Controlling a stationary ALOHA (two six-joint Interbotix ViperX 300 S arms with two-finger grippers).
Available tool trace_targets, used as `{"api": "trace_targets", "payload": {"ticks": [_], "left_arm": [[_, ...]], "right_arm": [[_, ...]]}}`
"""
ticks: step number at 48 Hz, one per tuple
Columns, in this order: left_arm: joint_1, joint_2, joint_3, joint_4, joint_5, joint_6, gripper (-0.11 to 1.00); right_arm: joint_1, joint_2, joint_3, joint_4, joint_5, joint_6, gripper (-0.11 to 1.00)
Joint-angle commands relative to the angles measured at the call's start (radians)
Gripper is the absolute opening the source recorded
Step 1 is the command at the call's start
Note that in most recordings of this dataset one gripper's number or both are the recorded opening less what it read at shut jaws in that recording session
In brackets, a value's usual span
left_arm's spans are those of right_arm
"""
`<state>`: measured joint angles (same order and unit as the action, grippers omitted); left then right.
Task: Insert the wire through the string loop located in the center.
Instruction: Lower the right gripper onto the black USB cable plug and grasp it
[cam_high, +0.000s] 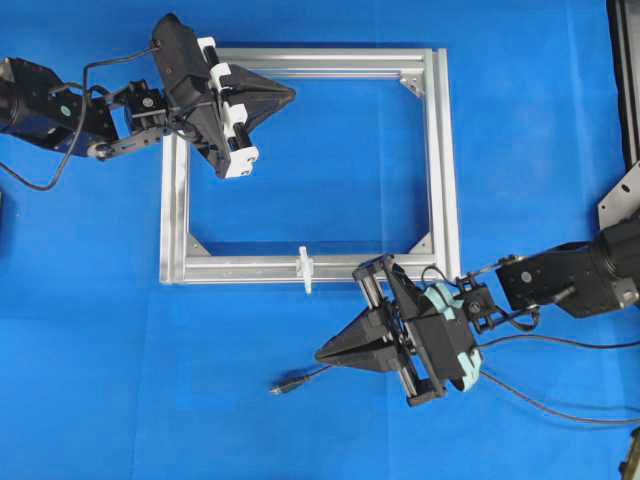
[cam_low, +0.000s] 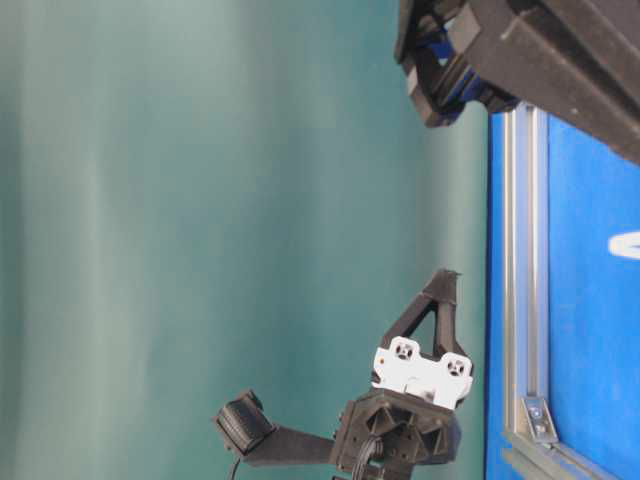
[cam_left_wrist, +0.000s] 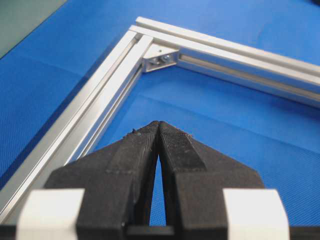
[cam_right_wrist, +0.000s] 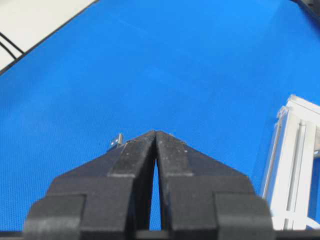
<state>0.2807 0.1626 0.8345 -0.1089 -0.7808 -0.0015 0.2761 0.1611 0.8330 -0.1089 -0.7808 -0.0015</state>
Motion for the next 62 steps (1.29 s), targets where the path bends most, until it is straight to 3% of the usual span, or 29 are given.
{"api": "trace_targets", "payload": {"ticks": [1,15,28,35,45,48,62], "left_arm": [[0.005,-0.038,-0.009,0.014,0.009,0.005,0.00],[0.011,-0.040,-0.009,0.015,0.012,0.002,0.00],[0.003,-0.043,0.000,0.017,0.014,-0.009,0.00],[-0.002,-0.043,0.003,0.017,0.012,-0.011,0.00],[-0.003,-0.044,0.008,0.017,0.012,-0.011,0.00],[-0.003,-0.044,0.008,0.017,0.014,-0.011,0.00],[-0.003,-0.044,0.008,0.017,0.014,-0.011,0.00]], "right_arm": [[0.012,-0.048,-0.015,-0.006,-0.002,-0.003,0.00],[0.025,-0.061,-0.034,-0.002,0.112,0.020,-0.05],[0.025,-0.061,-0.049,0.002,0.123,0.051,-0.02],[0.025,-0.061,-0.048,0.002,0.127,0.060,0.17],[0.035,-0.061,-0.048,0.003,0.137,0.063,0.76],[0.038,-0.061,-0.049,0.003,0.137,0.066,0.90],[0.038,-0.060,-0.049,0.009,0.175,0.067,0.82]]}}
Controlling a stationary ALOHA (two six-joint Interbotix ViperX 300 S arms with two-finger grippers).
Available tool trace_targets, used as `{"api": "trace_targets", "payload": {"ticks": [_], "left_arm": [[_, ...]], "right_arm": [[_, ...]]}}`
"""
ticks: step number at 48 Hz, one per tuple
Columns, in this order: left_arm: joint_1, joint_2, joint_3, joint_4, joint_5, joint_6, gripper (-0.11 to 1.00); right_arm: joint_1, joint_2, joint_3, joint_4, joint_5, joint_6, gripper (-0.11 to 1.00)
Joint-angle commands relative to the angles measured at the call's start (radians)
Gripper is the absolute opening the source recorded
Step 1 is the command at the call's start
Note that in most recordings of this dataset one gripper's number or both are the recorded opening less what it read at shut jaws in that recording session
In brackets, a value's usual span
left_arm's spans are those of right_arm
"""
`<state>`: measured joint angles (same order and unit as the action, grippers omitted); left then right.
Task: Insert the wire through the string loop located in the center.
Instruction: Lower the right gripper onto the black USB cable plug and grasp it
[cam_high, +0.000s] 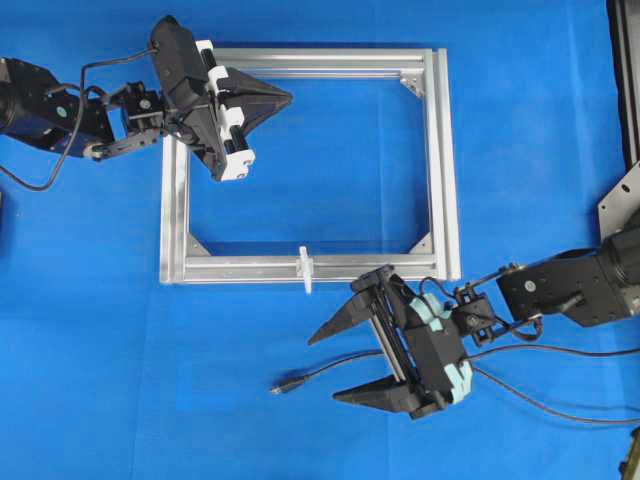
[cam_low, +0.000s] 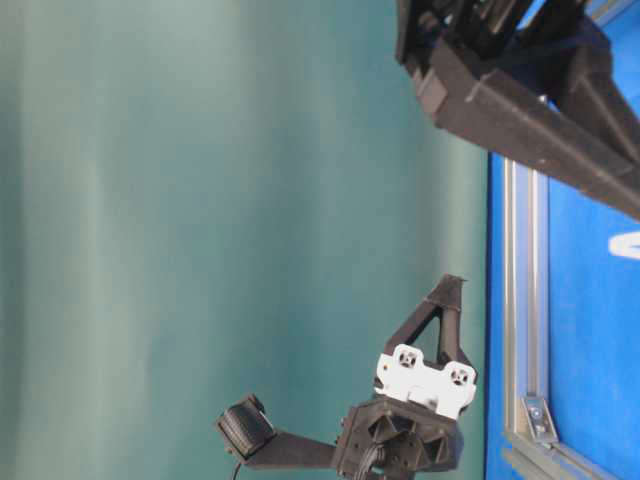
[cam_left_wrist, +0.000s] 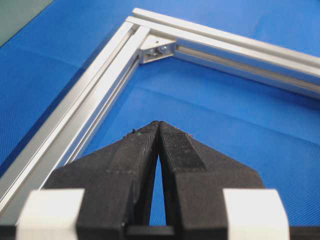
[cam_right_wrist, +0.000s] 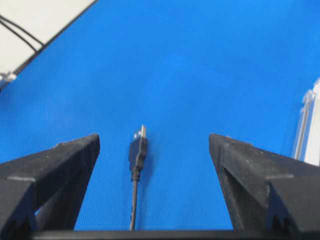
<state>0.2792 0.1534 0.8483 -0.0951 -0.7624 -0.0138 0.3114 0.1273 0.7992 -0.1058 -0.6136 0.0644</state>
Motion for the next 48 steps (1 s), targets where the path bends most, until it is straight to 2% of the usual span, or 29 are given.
{"api": "trace_targets", "payload": {"ticks": [1,17,38,44,48], "left_arm": [[-0.002,-0.035,-0.006,0.003,-0.005,0.002,0.00],[-0.002,-0.035,-0.006,0.003,0.006,0.002,0.00],[-0.002,-0.035,-0.006,0.003,0.018,-0.002,0.00],[-0.003,-0.035,-0.006,0.003,0.018,-0.002,0.00],[-0.003,-0.035,-0.006,0.003,0.018,0.000,0.00]], "right_arm": [[0.003,-0.023,-0.015,0.009,0.014,0.002,0.81],[0.012,0.057,-0.015,0.100,0.058,0.002,0.81],[0.029,0.161,-0.035,0.135,0.054,0.029,0.80],[0.029,0.164,-0.037,0.137,0.052,0.029,0.76],[0.029,0.163,-0.037,0.137,0.052,0.029,0.69]]}}
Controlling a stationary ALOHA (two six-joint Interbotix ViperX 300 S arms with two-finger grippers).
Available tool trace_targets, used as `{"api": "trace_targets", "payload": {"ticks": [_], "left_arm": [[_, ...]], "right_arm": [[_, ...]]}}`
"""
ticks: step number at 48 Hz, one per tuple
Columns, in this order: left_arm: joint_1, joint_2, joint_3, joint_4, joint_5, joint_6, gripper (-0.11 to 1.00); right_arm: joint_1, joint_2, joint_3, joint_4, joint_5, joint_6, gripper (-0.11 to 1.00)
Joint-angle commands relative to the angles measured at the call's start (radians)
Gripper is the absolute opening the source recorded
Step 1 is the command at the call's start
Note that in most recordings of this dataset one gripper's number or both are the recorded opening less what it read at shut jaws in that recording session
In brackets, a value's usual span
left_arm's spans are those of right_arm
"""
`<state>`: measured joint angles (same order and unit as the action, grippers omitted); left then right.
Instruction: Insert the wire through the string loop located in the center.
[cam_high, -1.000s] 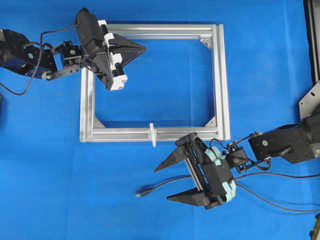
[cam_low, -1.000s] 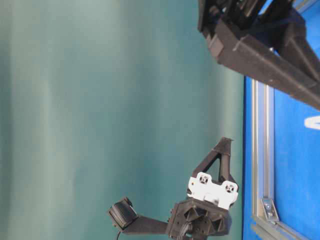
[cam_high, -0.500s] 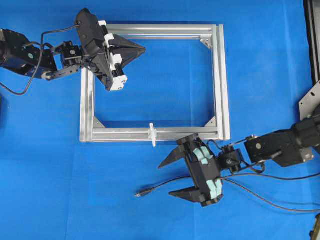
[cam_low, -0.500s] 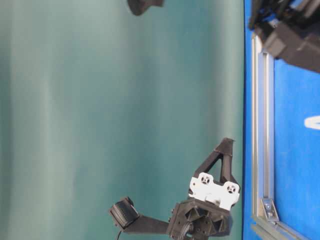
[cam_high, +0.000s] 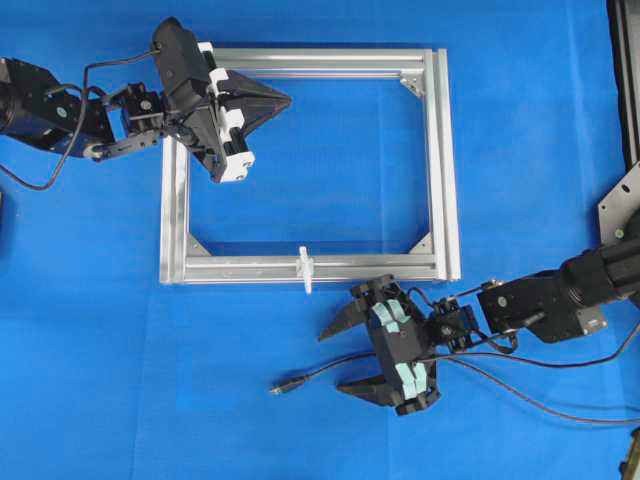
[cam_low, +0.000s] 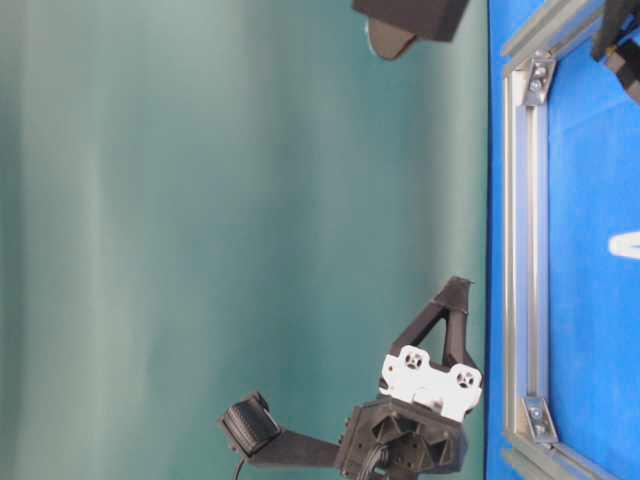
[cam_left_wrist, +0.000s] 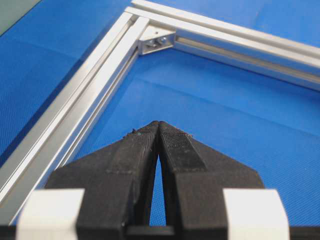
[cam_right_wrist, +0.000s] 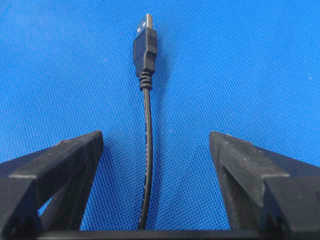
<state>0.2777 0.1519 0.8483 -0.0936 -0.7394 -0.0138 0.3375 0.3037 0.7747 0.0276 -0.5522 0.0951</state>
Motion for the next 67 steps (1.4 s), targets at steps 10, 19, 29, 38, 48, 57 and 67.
{"api": "trace_targets", "payload": {"ticks": [10,19,29,38,48,57,67], "left_arm": [[-0.005,-0.034,-0.006,0.003,-0.005,-0.002,0.00],[-0.012,-0.034,-0.005,0.003,-0.005,0.000,0.00],[-0.014,-0.034,-0.002,0.003,-0.005,0.000,0.00],[-0.017,-0.034,-0.002,0.002,-0.005,0.000,0.00],[-0.020,-0.034,0.000,0.002,-0.005,0.000,0.00],[-0.023,-0.035,0.000,0.002,-0.005,-0.002,0.00],[-0.023,-0.037,0.005,0.003,-0.005,-0.002,0.00]], "right_arm": [[0.003,-0.014,-0.015,0.003,-0.026,-0.002,0.31],[0.003,-0.014,-0.015,0.002,-0.069,-0.003,-0.01],[0.003,-0.014,-0.015,0.002,-0.071,-0.002,-0.02],[0.003,-0.014,-0.015,0.002,-0.069,-0.002,-0.02],[0.003,-0.028,-0.015,0.002,-0.054,0.002,-0.02],[0.003,-0.107,-0.017,0.003,0.031,0.002,-0.02],[0.003,-0.236,-0.018,0.003,0.130,-0.002,-0.02]]}}
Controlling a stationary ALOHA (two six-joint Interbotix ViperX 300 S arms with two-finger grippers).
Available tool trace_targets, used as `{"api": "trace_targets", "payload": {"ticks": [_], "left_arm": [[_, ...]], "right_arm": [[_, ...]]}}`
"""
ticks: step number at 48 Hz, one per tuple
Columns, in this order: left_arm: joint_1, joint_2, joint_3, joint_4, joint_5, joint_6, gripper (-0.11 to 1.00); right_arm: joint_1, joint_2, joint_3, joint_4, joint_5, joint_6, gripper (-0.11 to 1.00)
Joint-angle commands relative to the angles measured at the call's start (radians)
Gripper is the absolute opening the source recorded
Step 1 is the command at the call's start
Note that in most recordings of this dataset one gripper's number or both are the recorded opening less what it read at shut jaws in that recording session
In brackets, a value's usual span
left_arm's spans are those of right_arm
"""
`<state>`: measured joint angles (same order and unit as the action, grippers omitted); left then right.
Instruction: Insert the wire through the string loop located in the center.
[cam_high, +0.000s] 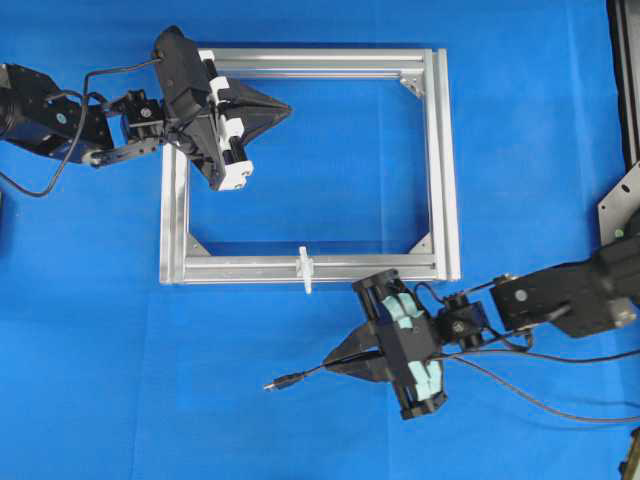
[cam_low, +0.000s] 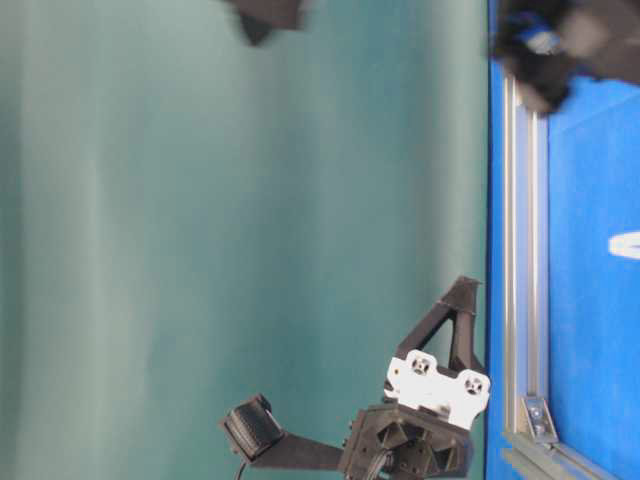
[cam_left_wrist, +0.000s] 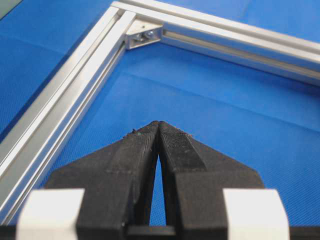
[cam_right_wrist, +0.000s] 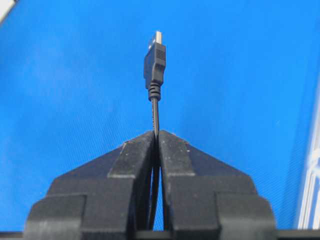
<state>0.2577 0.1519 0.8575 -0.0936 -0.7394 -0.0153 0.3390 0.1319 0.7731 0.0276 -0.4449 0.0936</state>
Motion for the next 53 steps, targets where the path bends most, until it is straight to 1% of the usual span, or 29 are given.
{"api": "trace_targets", "payload": {"ticks": [1,8,15,53], "left_arm": [[-0.003,-0.037,-0.003,0.003,-0.005,0.000,0.00],[-0.003,-0.038,0.002,0.003,-0.003,0.000,0.00],[-0.006,-0.038,0.003,0.003,-0.005,0.000,0.00],[-0.017,-0.038,0.003,0.003,-0.005,-0.002,0.00]], "right_arm": [[0.002,-0.075,-0.017,0.002,0.028,-0.002,-0.02],[0.002,-0.127,-0.023,0.003,0.069,-0.003,-0.02],[0.002,-0.150,-0.029,0.003,0.107,-0.003,-0.02],[0.002,-0.153,-0.029,0.003,0.112,-0.003,-0.02]]}}
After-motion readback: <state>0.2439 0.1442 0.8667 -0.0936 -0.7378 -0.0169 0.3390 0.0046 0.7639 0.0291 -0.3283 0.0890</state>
